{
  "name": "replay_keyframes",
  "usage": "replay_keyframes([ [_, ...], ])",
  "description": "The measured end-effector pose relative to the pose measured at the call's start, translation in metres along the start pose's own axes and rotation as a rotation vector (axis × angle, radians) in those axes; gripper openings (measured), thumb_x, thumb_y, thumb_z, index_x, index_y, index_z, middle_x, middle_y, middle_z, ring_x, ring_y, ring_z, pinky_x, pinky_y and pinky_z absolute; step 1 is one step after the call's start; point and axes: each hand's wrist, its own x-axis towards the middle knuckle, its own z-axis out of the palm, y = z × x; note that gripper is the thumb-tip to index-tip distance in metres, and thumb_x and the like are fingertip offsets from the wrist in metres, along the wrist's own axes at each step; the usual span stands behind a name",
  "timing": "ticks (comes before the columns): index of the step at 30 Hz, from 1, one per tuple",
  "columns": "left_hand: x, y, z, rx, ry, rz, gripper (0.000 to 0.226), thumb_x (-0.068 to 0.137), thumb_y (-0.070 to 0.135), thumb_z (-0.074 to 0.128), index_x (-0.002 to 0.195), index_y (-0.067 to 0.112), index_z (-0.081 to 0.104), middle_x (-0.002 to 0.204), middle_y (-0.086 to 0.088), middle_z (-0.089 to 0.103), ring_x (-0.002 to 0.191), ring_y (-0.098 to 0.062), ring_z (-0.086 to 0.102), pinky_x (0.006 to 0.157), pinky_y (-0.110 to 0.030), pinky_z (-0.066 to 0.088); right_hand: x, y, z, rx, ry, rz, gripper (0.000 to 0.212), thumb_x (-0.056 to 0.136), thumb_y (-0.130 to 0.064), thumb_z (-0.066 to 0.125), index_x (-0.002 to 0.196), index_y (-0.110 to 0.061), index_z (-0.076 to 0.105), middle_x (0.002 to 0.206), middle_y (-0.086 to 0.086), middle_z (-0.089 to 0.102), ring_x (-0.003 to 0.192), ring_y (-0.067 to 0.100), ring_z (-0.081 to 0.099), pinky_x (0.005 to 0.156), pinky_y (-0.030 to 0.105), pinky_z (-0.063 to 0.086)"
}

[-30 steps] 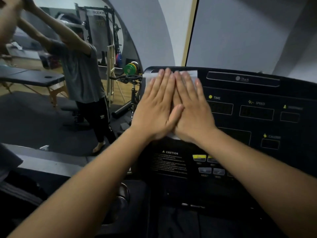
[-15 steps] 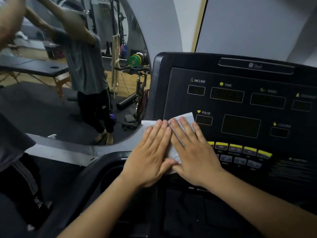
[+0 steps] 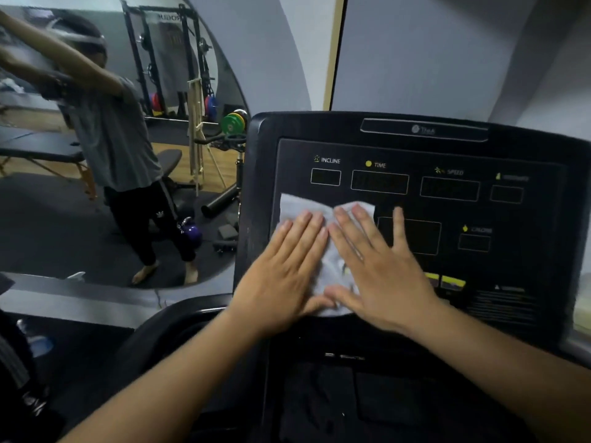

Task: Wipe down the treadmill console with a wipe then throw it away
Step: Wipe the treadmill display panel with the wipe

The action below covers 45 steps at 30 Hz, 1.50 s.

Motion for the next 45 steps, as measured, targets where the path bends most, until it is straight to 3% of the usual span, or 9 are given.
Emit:
replay_keyframes([
  [5, 0.001, 0.019, 0.003, -0.023, 0.001, 0.016, 0.108, 0.087, 0.081, 0.030, 0.153, -0.003, 0.015, 0.162, -0.020, 0.006, 0.151, -0.032, 0.002, 0.122, -0.048, 0.012, -0.028, 0.008, 0.012, 0.044, -0.010, -0.029, 0.098, 0.086, -0.076, 0.032, 0.155, -0.010, 0.012, 0.164, 0.006, 0.004, 0.151, 0.024, 0.001, 0.112, 0.070, 0.005],
  [13, 0.131, -0.011, -0.042, 0.016, 0.005, -0.084, 0.116, 0.082, 0.086, 0.022, 0.153, -0.001, -0.007, 0.162, -0.020, -0.012, 0.150, -0.031, -0.014, 0.122, -0.048, -0.002, 0.051, 0.114, -0.032, -0.105, -0.029, 0.105, 0.097, 0.086, -0.079, 0.012, 0.155, -0.013, -0.008, 0.163, 0.006, -0.013, 0.150, 0.023, -0.013, 0.111, 0.071, 0.000],
  [16, 0.117, 0.006, -0.033, -0.007, -0.009, -0.046, 0.112, 0.085, 0.083, 0.023, 0.153, -0.002, -0.006, 0.161, -0.022, -0.011, 0.150, -0.032, -0.013, 0.122, -0.050, 0.000, 0.026, 0.099, -0.019, -0.074, -0.017, 0.129, 0.095, 0.089, -0.075, 0.017, 0.155, -0.010, -0.004, 0.163, 0.011, -0.012, 0.149, 0.026, -0.013, 0.111, 0.071, 0.002],
  [19, 0.065, 0.054, -0.006, -0.098, 0.018, 0.018, 0.105, 0.088, 0.074, 0.035, 0.152, -0.005, 0.011, 0.162, -0.023, 0.002, 0.151, -0.035, -0.001, 0.121, -0.054, 0.010, -0.037, 0.058, 0.011, -0.017, -0.014, 0.080, 0.096, 0.088, -0.072, 0.032, 0.154, -0.005, 0.009, 0.163, 0.015, -0.003, 0.150, 0.032, -0.005, 0.109, 0.073, 0.006],
  [23, 0.030, 0.094, 0.014, -0.103, -0.008, 0.003, 0.103, 0.088, 0.076, 0.037, 0.153, -0.001, 0.017, 0.163, -0.018, 0.008, 0.151, -0.032, 0.006, 0.120, -0.049, 0.010, -0.085, 0.047, 0.029, 0.046, -0.030, 0.004, 0.096, 0.088, -0.073, 0.037, 0.154, -0.008, 0.014, 0.164, 0.010, 0.003, 0.151, 0.027, 0.002, 0.111, 0.072, 0.008],
  [31, 0.173, 0.051, -0.033, -0.032, 0.072, -0.048, 0.112, 0.083, 0.083, 0.021, 0.154, -0.002, -0.001, 0.163, -0.020, -0.006, 0.151, -0.031, -0.008, 0.123, -0.048, 0.000, -0.002, 0.164, -0.013, -0.072, -0.011, 0.160, 0.094, 0.088, -0.077, 0.018, 0.155, -0.014, -0.006, 0.163, 0.004, -0.010, 0.150, 0.023, -0.008, 0.109, 0.074, 0.003],
  [34, 0.200, 0.052, -0.041, -0.016, 0.068, -0.045, 0.106, 0.086, 0.077, 0.022, 0.154, -0.001, -0.001, 0.163, -0.020, -0.006, 0.151, -0.032, -0.009, 0.122, -0.049, 0.000, 0.004, 0.182, -0.019, -0.068, -0.003, 0.229, 0.090, 0.090, -0.075, 0.013, 0.156, -0.015, -0.002, 0.164, 0.005, -0.007, 0.151, 0.025, -0.007, 0.109, 0.073, 0.001],
  [41, 0.106, 0.146, 0.004, -0.119, -0.005, 0.066, 0.103, 0.089, 0.075, 0.032, 0.154, 0.000, 0.006, 0.163, -0.020, -0.003, 0.151, -0.034, -0.004, 0.122, -0.052, 0.006, -0.122, 0.120, 0.038, 0.031, 0.000, 0.147, 0.092, 0.090, -0.070, 0.034, 0.154, -0.010, 0.008, 0.163, 0.012, 0.000, 0.150, 0.032, -0.003, 0.111, 0.071, 0.006],
  [45, 0.097, 0.170, 0.015, -0.116, -0.001, 0.078, 0.099, 0.091, 0.072, 0.036, 0.154, 0.000, 0.011, 0.163, -0.019, 0.003, 0.151, -0.033, 0.002, 0.120, -0.052, 0.012, -0.156, 0.134, 0.052, 0.023, -0.026, 0.036, 0.089, 0.090, -0.072, 0.033, 0.155, -0.015, 0.011, 0.164, 0.006, 0.006, 0.151, 0.028, 0.004, 0.111, 0.072, 0.003],
])
